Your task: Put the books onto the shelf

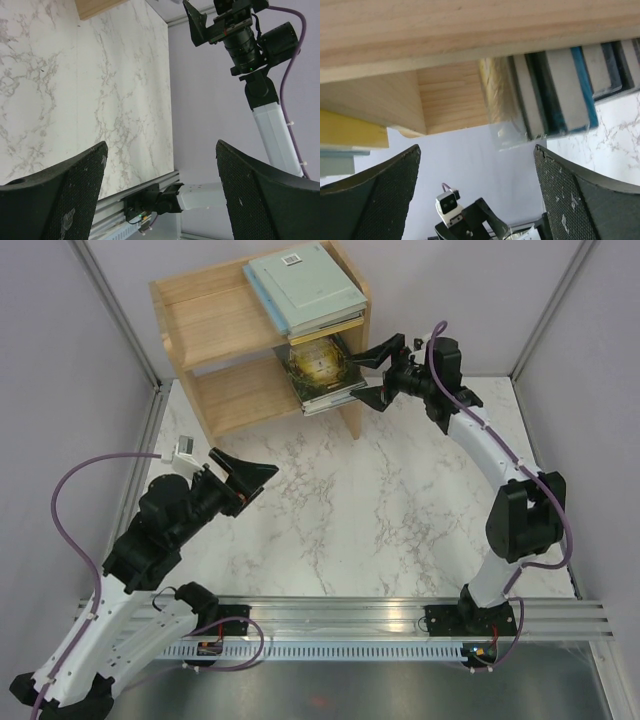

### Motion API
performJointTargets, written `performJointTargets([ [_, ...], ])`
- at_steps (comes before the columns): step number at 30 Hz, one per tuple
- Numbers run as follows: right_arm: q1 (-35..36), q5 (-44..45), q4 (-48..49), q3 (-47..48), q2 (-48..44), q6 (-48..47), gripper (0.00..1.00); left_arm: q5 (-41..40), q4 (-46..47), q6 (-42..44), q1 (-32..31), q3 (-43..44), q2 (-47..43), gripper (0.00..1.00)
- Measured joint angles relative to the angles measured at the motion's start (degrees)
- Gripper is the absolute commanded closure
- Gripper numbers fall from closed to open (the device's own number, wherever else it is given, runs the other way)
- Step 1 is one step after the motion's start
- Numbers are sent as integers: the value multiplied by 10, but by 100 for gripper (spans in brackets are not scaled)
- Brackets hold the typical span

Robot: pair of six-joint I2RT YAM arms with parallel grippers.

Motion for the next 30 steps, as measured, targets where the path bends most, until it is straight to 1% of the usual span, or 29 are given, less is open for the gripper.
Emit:
performJointTargets([
  [4, -8, 3, -37, 1, -31, -25, 2, -17, -40, 49, 2, 64, 32, 7],
  [8, -24, 2, -73, -13, -71, -54, 2, -40, -81, 114, 3, 134, 67, 0],
  [9, -28, 1, -81, -21, -86, -61, 2, -47, -95, 131, 3, 150, 76, 0],
  [12, -36, -1, -99, -56, -145, -95, 2, -73, -128, 181, 4, 178, 101, 0],
  [15, -34, -1, -124, -103, -224, -146, 2, -112, -155, 223, 14, 180, 118, 0],
  [17, -33, 1, -149, -142, -296, -186, 2, -138, -165, 249, 30, 174, 128, 0],
  [20, -32, 7, -191, -201, -409, -243, 2, -155, -149, 288, 83, 134, 138, 0],
  [22, -32, 16, -223, -228, -467, -272, 2, -159, -126, 310, 132, 88, 143, 0],
  [23, -32, 24, -245, -240, -498, -293, 2, -157, -105, 325, 165, 52, 146, 0],
  [26, -32, 53, -304, -247, -547, -336, 2, -164, -39, 356, 228, -46, 164, 0],
  [30, -32, 102, -362, -248, -581, -381, 2, -179, 58, 395, 260, -161, 198, 0],
])
